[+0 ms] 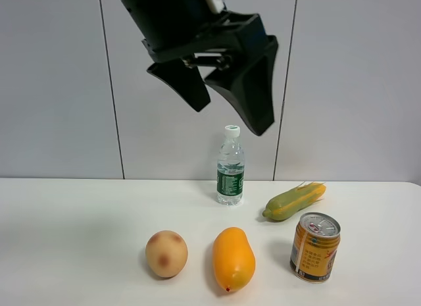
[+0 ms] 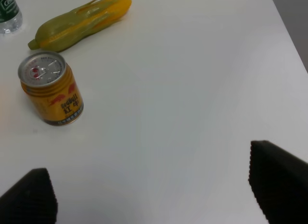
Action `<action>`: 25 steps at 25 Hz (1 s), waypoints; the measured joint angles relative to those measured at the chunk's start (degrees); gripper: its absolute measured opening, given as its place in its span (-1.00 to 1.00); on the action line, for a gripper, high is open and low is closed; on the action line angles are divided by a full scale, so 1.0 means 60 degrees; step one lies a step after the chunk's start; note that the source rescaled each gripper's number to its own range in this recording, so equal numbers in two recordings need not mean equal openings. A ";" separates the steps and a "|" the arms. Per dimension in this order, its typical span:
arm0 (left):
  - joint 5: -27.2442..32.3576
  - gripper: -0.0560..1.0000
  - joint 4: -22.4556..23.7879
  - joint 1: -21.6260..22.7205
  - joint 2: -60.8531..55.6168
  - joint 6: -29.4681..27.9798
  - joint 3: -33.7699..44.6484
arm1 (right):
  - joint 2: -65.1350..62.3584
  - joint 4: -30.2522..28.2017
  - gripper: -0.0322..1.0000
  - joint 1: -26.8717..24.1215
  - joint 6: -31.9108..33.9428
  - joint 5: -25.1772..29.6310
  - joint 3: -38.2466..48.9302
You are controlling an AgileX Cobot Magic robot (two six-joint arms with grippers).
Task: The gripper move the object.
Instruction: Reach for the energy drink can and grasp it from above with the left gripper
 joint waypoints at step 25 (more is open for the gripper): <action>-0.4665 1.00 0.0011 -0.0835 0.3068 -0.0060 0.0000 | 0.0000 0.0000 1.00 0.0000 0.0000 0.0000 0.0000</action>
